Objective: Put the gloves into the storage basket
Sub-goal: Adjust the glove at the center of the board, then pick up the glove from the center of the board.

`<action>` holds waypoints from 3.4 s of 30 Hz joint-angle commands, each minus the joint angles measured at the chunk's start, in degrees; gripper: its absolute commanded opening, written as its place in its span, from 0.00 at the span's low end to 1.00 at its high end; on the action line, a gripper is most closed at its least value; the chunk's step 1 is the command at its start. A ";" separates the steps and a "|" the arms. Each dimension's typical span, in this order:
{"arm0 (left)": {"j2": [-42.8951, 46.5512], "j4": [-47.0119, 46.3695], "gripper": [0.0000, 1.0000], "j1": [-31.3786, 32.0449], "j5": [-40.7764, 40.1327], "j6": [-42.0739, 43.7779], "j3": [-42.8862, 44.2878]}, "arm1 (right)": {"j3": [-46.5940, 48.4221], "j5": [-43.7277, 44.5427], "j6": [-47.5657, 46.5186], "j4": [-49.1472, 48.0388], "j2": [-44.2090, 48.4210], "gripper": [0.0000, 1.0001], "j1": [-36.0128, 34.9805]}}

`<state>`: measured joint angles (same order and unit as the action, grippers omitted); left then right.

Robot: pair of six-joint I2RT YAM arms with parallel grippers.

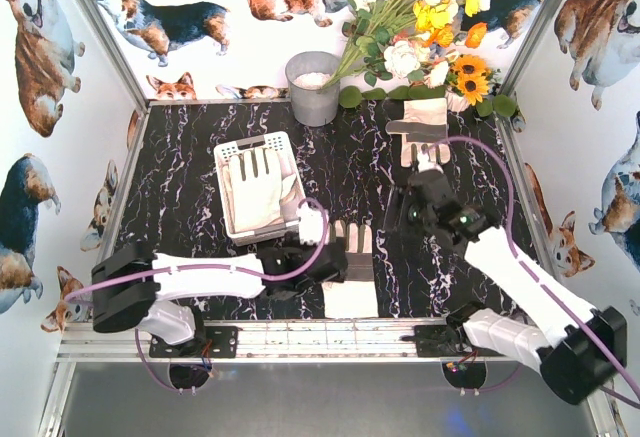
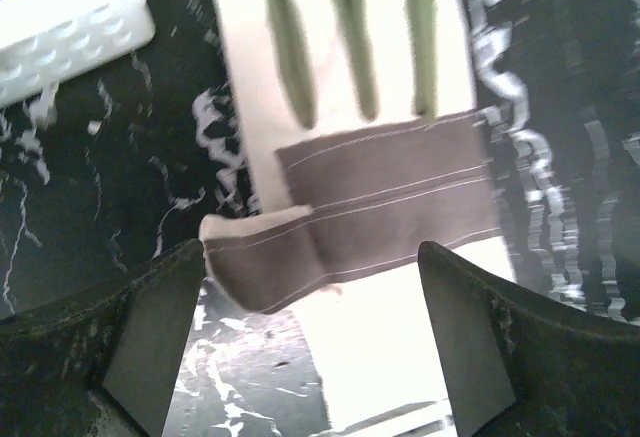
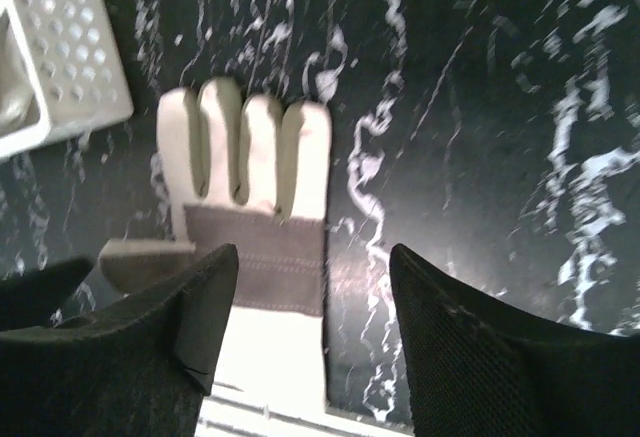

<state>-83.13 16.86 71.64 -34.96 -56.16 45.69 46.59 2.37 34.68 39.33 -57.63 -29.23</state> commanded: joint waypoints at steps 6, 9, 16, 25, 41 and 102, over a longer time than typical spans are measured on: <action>8.61 12.15 0.87 -9.24 3.94 12.53 10.12 | 13.44 5.62 -14.58 -4.85 -17.91 0.59 9.44; 12.42 14.11 0.91 -17.28 5.85 18.10 10.30 | 17.39 4.45 -15.22 -7.56 -24.52 0.59 13.33; 18.63 16.54 0.95 -39.45 9.36 29.29 9.33 | 27.47 5.00 -17.01 -10.96 -39.81 0.56 17.97; 21.26 13.91 0.97 -56.02 8.49 37.44 6.17 | 43.67 4.41 -16.92 -8.31 -58.19 0.54 21.07; 17.90 11.73 0.99 -57.40 10.48 41.07 5.43 | 57.05 6.14 -16.10 1.05 -71.62 0.39 21.76; -2.56 -36.62 0.94 -11.95 21.17 34.81 11.67 | 11.45 -20.64 36.50 -17.47 1.92 0.00 10.16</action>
<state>-84.88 -17.34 59.66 -10.02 -24.45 53.82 58.28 -17.93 69.06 26.26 -57.14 -18.81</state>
